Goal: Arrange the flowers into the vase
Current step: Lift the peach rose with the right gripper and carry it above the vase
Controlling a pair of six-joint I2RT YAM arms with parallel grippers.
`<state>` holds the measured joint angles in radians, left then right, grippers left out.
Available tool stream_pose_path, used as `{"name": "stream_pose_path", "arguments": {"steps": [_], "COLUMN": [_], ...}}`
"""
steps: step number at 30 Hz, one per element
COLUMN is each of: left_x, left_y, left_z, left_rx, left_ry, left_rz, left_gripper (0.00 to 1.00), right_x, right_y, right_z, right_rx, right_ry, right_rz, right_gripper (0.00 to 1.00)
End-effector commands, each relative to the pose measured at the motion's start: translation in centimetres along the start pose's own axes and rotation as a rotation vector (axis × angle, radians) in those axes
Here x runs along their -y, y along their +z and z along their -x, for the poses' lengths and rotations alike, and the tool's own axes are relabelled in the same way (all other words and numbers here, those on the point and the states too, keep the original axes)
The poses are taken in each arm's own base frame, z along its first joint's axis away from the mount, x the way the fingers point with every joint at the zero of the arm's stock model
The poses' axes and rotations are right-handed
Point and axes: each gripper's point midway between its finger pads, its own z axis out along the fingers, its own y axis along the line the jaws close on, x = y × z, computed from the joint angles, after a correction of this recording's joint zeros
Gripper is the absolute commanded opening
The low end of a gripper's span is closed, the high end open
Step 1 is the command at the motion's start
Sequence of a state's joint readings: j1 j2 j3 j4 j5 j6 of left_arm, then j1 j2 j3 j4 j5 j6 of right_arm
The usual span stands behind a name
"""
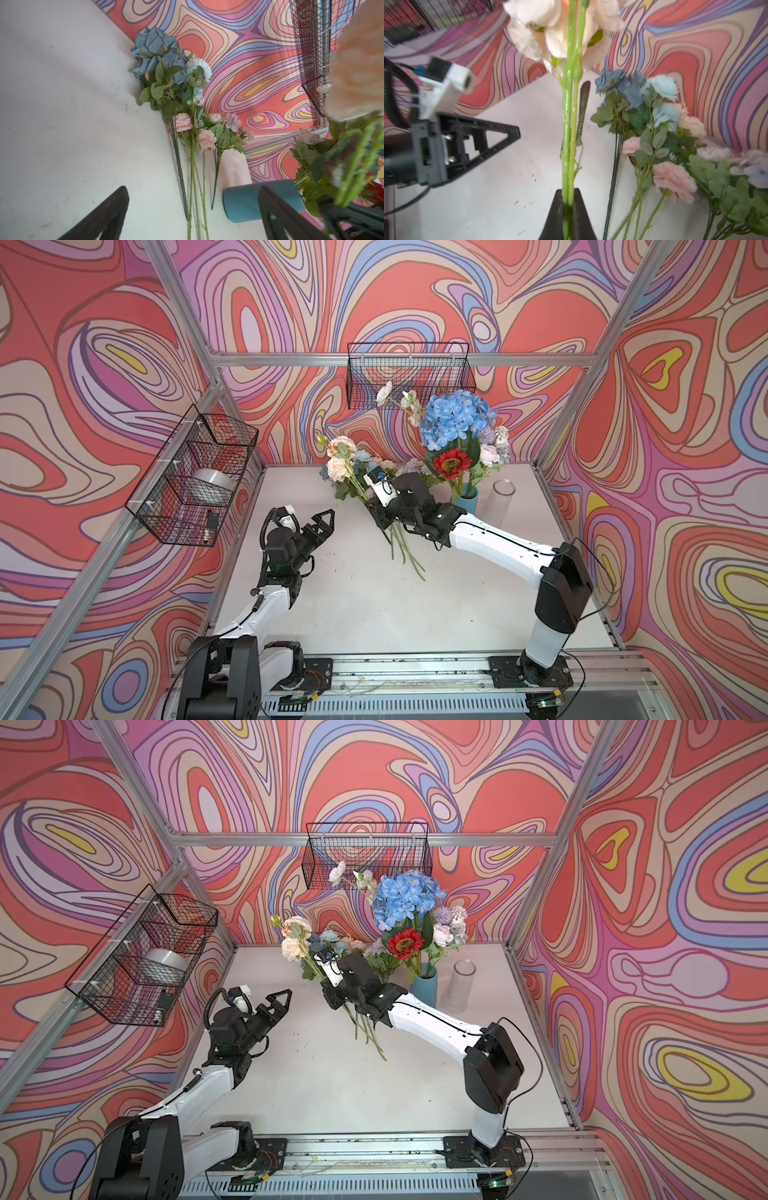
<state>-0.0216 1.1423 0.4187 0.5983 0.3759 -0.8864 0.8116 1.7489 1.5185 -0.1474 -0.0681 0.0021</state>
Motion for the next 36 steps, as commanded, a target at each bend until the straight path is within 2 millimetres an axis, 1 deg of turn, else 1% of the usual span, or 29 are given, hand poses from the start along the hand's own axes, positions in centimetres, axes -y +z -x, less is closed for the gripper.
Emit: {"name": "stream_pose_path", "arguments": {"steps": [1, 4, 6, 7, 8, 10, 11, 15, 18, 22, 25, 26, 28, 31, 34, 36], "left_x": [3.5, 5.4, 6.1, 7.4, 8.3, 9.2, 9.6, 11.1, 11.7, 11.8, 11.4, 11.3, 10.2, 8.8, 8.1, 7.8], "left_y": [0.9, 1.7, 2.2, 2.5, 2.8, 3.2, 3.4, 4.0, 4.4, 4.9, 4.9, 4.9, 4.9, 4.6, 4.1, 3.9], "left_z": [0.8, -0.3, -1.6, -1.5, -1.8, -2.9, -3.5, -5.3, -6.1, -6.2, -5.6, -5.4, -4.8, -3.9, -3.4, -3.2], "left_rx": [0.025, -0.006, -0.038, -0.036, -0.047, -0.074, -0.090, -0.132, -0.153, -0.156, -0.126, -0.114, -0.083, -0.034, -0.004, 0.009], "left_ry": [0.073, 0.114, 0.139, 0.161, 0.180, 0.209, 0.222, 0.269, 0.296, 0.305, 0.308, 0.307, 0.301, 0.296, 0.293, 0.294], "left_rz": [-0.088, -0.138, -0.158, -0.187, -0.207, -0.225, -0.236, -0.269, -0.284, -0.284, -0.253, -0.239, -0.176, -0.104, -0.073, -0.060], "left_gripper": [1.00, 1.00, 1.00, 1.00, 1.00, 1.00, 1.00, 1.00, 1.00, 1.00, 1.00, 1.00, 1.00, 1.00, 1.00, 1.00], "right_x": [0.0, 0.6, 1.1, 1.5, 1.9, 3.0, 3.9, 7.9, 9.6, 11.5, 13.1, 13.6, 15.2, 17.2, 18.7, 19.4], "right_y": [-2.2, -4.9, -6.8, -7.9, -9.1, -11.3, -12.5, -16.8, -20.6, -25.2, -28.0, -28.7, -29.8, -30.3, -30.6, -30.8], "right_z": [3.4, 6.2, 7.8, 8.6, 9.5, 10.8, 11.3, 12.2, 12.8, 13.5, 13.9, 14.0, 14.3, 14.6, 15.0, 15.2], "right_rx": [0.128, 0.216, 0.273, 0.307, 0.341, 0.389, 0.410, 0.475, 0.548, 0.639, 0.713, 0.734, 0.776, 0.813, 0.853, 0.886], "right_ry": [-0.049, -0.065, -0.081, -0.086, -0.089, -0.083, -0.072, -0.027, -0.025, -0.045, -0.050, -0.053, -0.035, -0.013, -0.012, -0.002], "right_rz": [0.009, -0.008, -0.027, -0.041, -0.053, -0.090, -0.125, -0.274, -0.354, -0.506, -0.605, -0.629, -0.678, -0.700, -0.714, -0.709], "right_gripper": [0.00, 0.00, 0.00, 0.00, 0.00, 0.00, 0.00, 0.00, 0.00, 0.00, 0.00, 0.00, 0.00, 0.00, 0.00, 0.00]}}
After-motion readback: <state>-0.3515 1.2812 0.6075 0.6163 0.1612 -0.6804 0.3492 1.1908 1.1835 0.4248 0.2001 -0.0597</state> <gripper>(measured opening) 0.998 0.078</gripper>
